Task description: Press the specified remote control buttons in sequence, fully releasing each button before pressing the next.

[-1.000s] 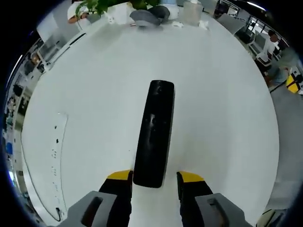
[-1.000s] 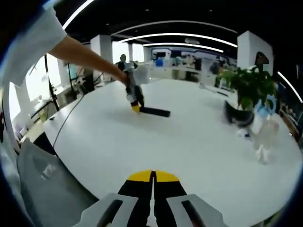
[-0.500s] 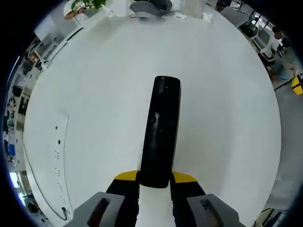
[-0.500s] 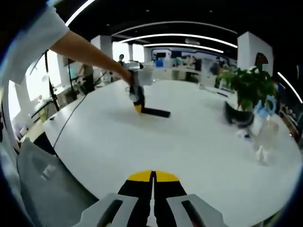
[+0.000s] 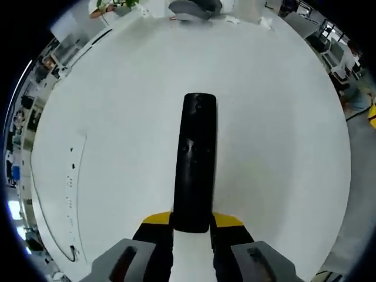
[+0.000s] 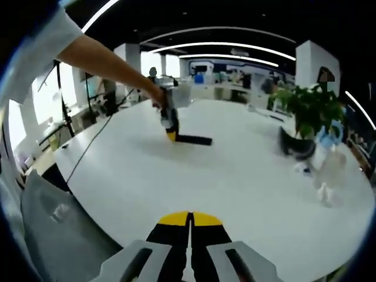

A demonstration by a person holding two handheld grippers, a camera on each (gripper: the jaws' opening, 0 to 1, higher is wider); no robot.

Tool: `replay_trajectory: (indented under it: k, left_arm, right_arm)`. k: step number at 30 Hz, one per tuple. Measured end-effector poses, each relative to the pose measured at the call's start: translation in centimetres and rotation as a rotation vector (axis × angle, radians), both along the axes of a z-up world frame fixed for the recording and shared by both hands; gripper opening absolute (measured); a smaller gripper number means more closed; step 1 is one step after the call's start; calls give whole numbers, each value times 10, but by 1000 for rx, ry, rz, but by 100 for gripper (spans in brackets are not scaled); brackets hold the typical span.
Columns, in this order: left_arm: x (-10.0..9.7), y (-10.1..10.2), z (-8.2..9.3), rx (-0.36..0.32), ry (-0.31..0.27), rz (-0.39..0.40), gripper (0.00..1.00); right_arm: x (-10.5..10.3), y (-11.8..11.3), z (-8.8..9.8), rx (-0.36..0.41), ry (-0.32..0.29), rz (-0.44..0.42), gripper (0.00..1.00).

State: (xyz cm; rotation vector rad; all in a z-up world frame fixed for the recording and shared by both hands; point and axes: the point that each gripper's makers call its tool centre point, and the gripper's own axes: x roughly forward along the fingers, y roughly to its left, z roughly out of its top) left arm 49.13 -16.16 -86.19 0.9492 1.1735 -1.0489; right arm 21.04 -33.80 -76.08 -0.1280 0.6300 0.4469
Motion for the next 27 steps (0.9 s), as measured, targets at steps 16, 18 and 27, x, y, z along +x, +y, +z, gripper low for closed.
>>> replay_trajectory:
  k: [16,18,27]
  left_arm:
    - [-21,-2,-5,66,15,-23,23]
    - [-24,-2,-6,80,19,-29,23]
    - [-33,-3,-6,106,20,-23,23]
  right_arm:
    - [1,0,3,8,-16,-1,0]
    - [1,1,3,8,-20,3,0]
    - [3,-1,5,19,-29,-8,0]
